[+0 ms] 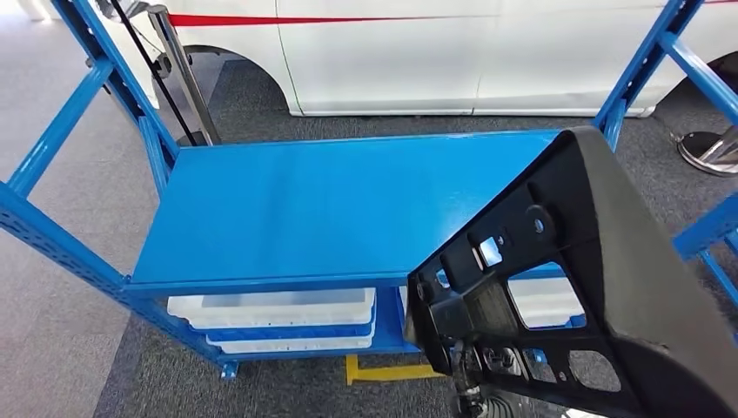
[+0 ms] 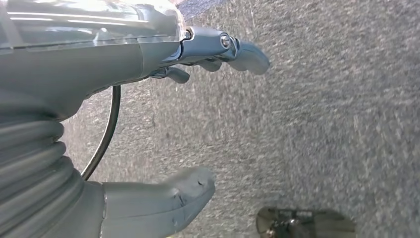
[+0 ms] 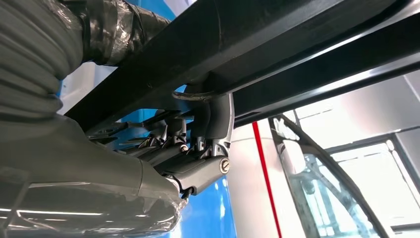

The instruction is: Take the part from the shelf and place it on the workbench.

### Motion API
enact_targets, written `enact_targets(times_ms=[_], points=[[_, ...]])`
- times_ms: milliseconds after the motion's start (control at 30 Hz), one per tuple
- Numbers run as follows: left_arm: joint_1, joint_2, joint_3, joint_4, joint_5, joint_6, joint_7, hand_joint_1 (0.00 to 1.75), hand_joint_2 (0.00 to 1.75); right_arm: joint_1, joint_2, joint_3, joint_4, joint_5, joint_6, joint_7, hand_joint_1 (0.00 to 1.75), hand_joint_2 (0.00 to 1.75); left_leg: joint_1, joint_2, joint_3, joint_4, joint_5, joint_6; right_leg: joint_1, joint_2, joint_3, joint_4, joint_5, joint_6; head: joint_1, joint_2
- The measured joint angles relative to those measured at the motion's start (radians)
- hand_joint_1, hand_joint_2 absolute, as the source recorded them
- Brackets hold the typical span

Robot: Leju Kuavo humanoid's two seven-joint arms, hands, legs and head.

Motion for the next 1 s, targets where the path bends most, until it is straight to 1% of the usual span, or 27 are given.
enact_targets(times_ms=[33, 100, 133, 167, 200, 233, 267, 300, 333, 367, 400, 467, 500, 533, 567, 600, 633, 667, 700, 733, 767, 800, 833, 867, 900, 967, 1000], points=[[0.0, -0.001, 0.0, 0.0, -0.001, 0.0, 0.0, 0.0, 1.75, 0.0, 0.002, -0.001, 0.0, 0.006, 0.005, 0.0, 1.75, 1.75, 0.002, 0.0, -0.016, 0.043, -0.045, -0.004, 0.0, -0.002, -0.012, -0.001, 0.011, -0.009, 0.0, 0.0], [0.0, -0.001, 0.0, 0.0, -0.003, -0.001, 0.0, 0.0, 1.75, 0.0, 0.004, -0.002, 0.001, 0.015, 0.014, 0.0, 1.75, 1.75, 0.002, 0.0, -0.05, 0.168, -0.142, -0.008, 0.005, -0.005, -0.039, 0.001, 0.03, -0.017, 0.0, 0.0], [0.0, -0.001, 0.0, 0.0, -0.004, -0.001, 0.0, 0.0, 1.75, 0.001, 0.004, -0.002, 0.002, 0.018, 0.017, 0.0, 1.75, 1.75, 0.002, 0.0, -0.058, 0.223, -0.166, -0.009, 0.008, -0.006, -0.053, 0.003, 0.04, -0.018, 0.0, 0.0], [-0.001, -0.001, 0.001, 0.0, -0.005, -0.001, 0.0, 0.0, 1.75, 0.001, 0.004, -0.003, 0.004, 0.019, 0.02, 0.0, 1.75, 1.75, 0.001, 0.0, -0.051, 0.251, -0.167, -0.007, 0.011, -0.006, -0.067, 0.005, 0.049, -0.018, 0.0, 0.0], [0.0, -0.001, 0.001, 0.0, -0.005, -0.001, 0.001, 0.0, 1.75, 0.001, 0.005, -0.003, 0.005, 0.02, 0.023, 0.0, 1.75, 1.75, 0.0, 0.0, -0.027, 0.244, -0.15, -0.004, 0.014, -0.007, -0.08, 0.007, 0.056, -0.018, 0.0, 0.0], [-0.001, -0.001, 0.001, 0.0, -0.006, -0.001, 0.001, 0.0, 1.75, 0.001, 0.005, -0.003, 0.006, 0.02, 0.025, 0.0, 1.75, 1.75, -0.002, 0.0, 0.015, 0.201, -0.123, 0.003, 0.017, -0.007, -0.091, 0.01, 0.064, -0.018, 0.0, 0.0], [-0.002, -0.001, 0.001, 0.0, -0.007, -0.001, 0.002, 0.0, 1.75, 0.001, 0.006, -0.004, 0.007, 0.02, 0.028, 0.0, 1.75, 1.75, -0.006, -0.001, 0.071, 0.13, -0.102, 0.012, 0.018, -0.008, -0.099, 0.013, 0.07, -0.017, 0.0, 0.0], [-0.003, 0.0, 0.002, 0.0, -0.009, -0.001, 0.002, 0.0, 1.75, 0.001, 0.007, -0.004, 0.007, 0.021, 0.033, 0.0, 1.75, 1.75, -0.011, 0.0, 0.128, 0.05, -0.094, 0.021, 0.02, -0.008, -0.106, 0.015, 0.076, -0.015, 0.0, 0.0], [-0.005, 0.001, 0.002, -0.001, -0.011, -0.001, 0.002, 0.0, 1.75, 0.0, 0.008, -0.004, 0.007, 0.021, 0.042, 0.0, 1.75, 1.75, -0.015, 0.0, 0.171, -0.014, -0.094, 0.029, 0.021, -0.009, -0.11, 0.017, 0.083, -0.011, 0.0, 0.0], [-0.007, 0.001, 0.002, -0.001, -0.014, -0.002, 0.002, 0.0, 1.75, 0.0, 0.008, -0.005, 0.007, 0.022, 0.056, 0.0, 1.75, 1.75, -0.019, 0.0, 0.196, -0.056, -0.099, 0.034, 0.02, -0.011, -0.113, 0.017, 0.09, -0.005, 0.0, 0.0], [-0.008, 0.001, 0.002, -0.002, -0.017, -0.003, 0.002, 0.0, 1.75, 0.0, 0.009, -0.005, 0.007, 0.023, 0.072, 0.0, 1.75, 1.75, -0.022, 0.0, 0.203, -0.074, -0.101, 0.038, 0.019, -0.012, -0.114, 0.016, 0.097, 0.001, 0.0, 0.0], [-0.007, 0.001, 0.003, -0.001, -0.021, -0.008, 0.001, 0.0, 1.75, 0.0, 0.01, -0.006, 0.006, 0.026, 0.101, 0.0, 1.75, 1.75, -0.021, 0.002, 0.193, -0.084, -0.083, 0.046, 0.016, -0.011, -0.117, 0.016, 0.102, 0.014, 0.0, 0.0], [-0.007, 0.001, 0.004, -0.001, -0.024, -0.01, 0.0, 0.0, 1.75, 0.0, 0.011, -0.007, 0.005, 0.028, 0.113, -0.001, 1.75, 1.75, -0.018, 0.005, 0.187, -0.09, -0.072, 0.053, 0.015, -0.009, -0.123, 0.027, 0.084, 0.019, 0.0, 0.0], [-0.007, 0.002, 0.005, -0.001, -0.025, -0.012, 0.0, 0.0, 1.75, 0.0, 0.011, -0.007, 0.005, 0.03, 0.124, -0.001, 1.75, 1.75, -0.015, 0.007, 0.178, -0.094, -0.059, 0.059, 0.014, -0.008, -0.134, 0.057, 0.048, 0.024, 0.0, 0.0], [-0.007, 0.002, 0.006, -0.001, -0.027, -0.014, -0.001, 0.0, 1.75, 0.0, 0.011, -0.008, 0.004, 0.031, 0.135, -0.001, 1.75, 1.75, -0.014, 0.01, 0.165, -0.095, -0.049, 0.063, 0.012, -0.006, -0.148, 0.106, -0.001, 0.028, 0.0, 0.0], [-0.007, 0.002, 0.006, -0.002, -0.03, -0.015, -0.002, 0.0, 1.75, 0.0, 0.011, -0.008, 0.004, 0.031, 0.146, -0.001, 1.75, 1.75, -0.014, 0.011, 0.151, -0.092, -0.04, 0.065, 0.009, -0.005, -0.164, 0.168, -0.05, 0.032, 0.0, 0.0], [-0.007, 0.003, 0.007, -0.001, -0.032, -0.015, -0.002, 0.0, 1.75, 0.0, 0.011, -0.008, 0.004, 0.03, 0.155, -0.001, 1.75, 1.75, -0.014, 0.012, 0.137, -0.088, -0.031, 0.065, 0.006, -0.005, -0.177, 0.229, -0.082, 0.036, 0.0, 0.0], [-0.007, 0.003, 0.007, -0.001, -0.034, -0.015, -0.002, 0.0, 1.75, 0.0, 0.011, -0.009, 0.004, 0.029, 0.163, -0.001, 1.75, 1.75, -0.014, 0.012, 0.122, -0.082, -0.023, 0.063, 0.004, -0.005, -0.18, 0.27, -0.091, 0.039, 0.0, 0.0], [-0.007, 0.003, 0.007, -0.001, -0.035, -0.015, -0.002, 0.0, 1.75, 0.0, 0.011, -0.009, 0.004, 0.027, 0.168, -0.001, 1.75, 1.75, -0.013, 0.013, 0.108, -0.075, -0.017, 0.061, 0.001, -0.005, -0.167, 0.28, -0.077, 0.042, 0.0, 0.0], [-0.007, 0.003, 0.007, -0.001, -0.035, -0.016, -0.002, 0.0, 1.75, 0.0, 0.011, -0.009, 0.003, 0.025, 0.171, -0.001, 1.75, 1.75, -0.012, 0.013, 0.093, -0.066, -0.011, 0.058, -0.002, -0.005, -0.138, 0.256, -0.049, 0.044, 0.0, 0.0], [-0.007, 0.003, 0.007, -0.001, -0.036, -0.016, -0.002, 0.0, 1.75, 0.0, 0.012, -0.009, 0.003, 0.023, 0.174, -0.001, 1.75, 1.75, -0.011, 0.013, 0.079, -0.056, -0.007, 0.054, -0.004, -0.005, -0.092, 0.199, -0.023, 0.045, 0.0, 0.0], [-0.008, 0.003, 0.007, -0.001, -0.037, -0.016, -0.002, 0.0, 1.75, -0.001, 0.012, -0.009, 0.003, 0.022, 0.178, -0.001, 1.75, 1.75, -0.012, 0.012, 0.066, -0.045, -0.004, 0.05, -0.004, -0.005, -0.044, 0.129, -0.013, 0.045, 0.0, 0.0], [-0.008, 0.003, 0.008, -0.001, -0.038, -0.016, -0.002, 0.0, 1.75, -0.001, 0.012, -0.009, 0.002, 0.019, 0.184, -0.001, 1.75, 1.75, -0.012, 0.013, 0.056, -0.036, -0.001, 0.045, -0.002, -0.006, -0.006, 0.07, -0.013, 0.041, 0.0, 0.0], [-0.008, 0.003, 0.008, -0.001, -0.039, -0.016, -0.002, 0.0, 1.75, -0.001, 0.013, -0.01, 0.001, 0.013, 0.195, -0.001, 1.75, 1.75, -0.012, 0.014, 0.048, -0.028, 0.003, 0.04, 0.001, -0.006, 0.016, 0.028, -0.021, 0.037, 0.0, 0.0], [-0.009, 0.003, 0.008, -0.001, -0.041, -0.016, -0.003, 0.0, 1.75, -0.002, 0.014, -0.011, 0.001, 0.004, 0.211, -0.001, 1.75, 1.75, -0.012, 0.016, 0.044, -0.025, 0.007, 0.033, 0.005, -0.005, 0.02, 0.011, -0.029, 0.03, 0.0, 0.0], [-0.008, 0.003, 0.01, -0.001, -0.044, -0.016, -0.004, 0.0, 1.75, -0.001, 0.02, -0.018, 0.0, -0.017, 0.254, -0.001, 1.75, 1.75, -0.009, 0.019, 0.039, -0.021, 0.013, 0.018, 0.005, 0.0, 0.008, 0.007, -0.02, 0.013, 0.0, 0.0], [-0.008, 0.004, 0.012, -0.001, -0.044, -0.016, -0.005, 0.0, 1.75, -0.001, 0.024, -0.022, 0.0, -0.025, 0.273, -0.001, 1.75, 1.75, -0.007, 0.018, 0.031, -0.011, 0.0, 0.012, 0.005, 0.003, 0.001, 0.005, -0.012, 0.003, 0.0, 0.0]])
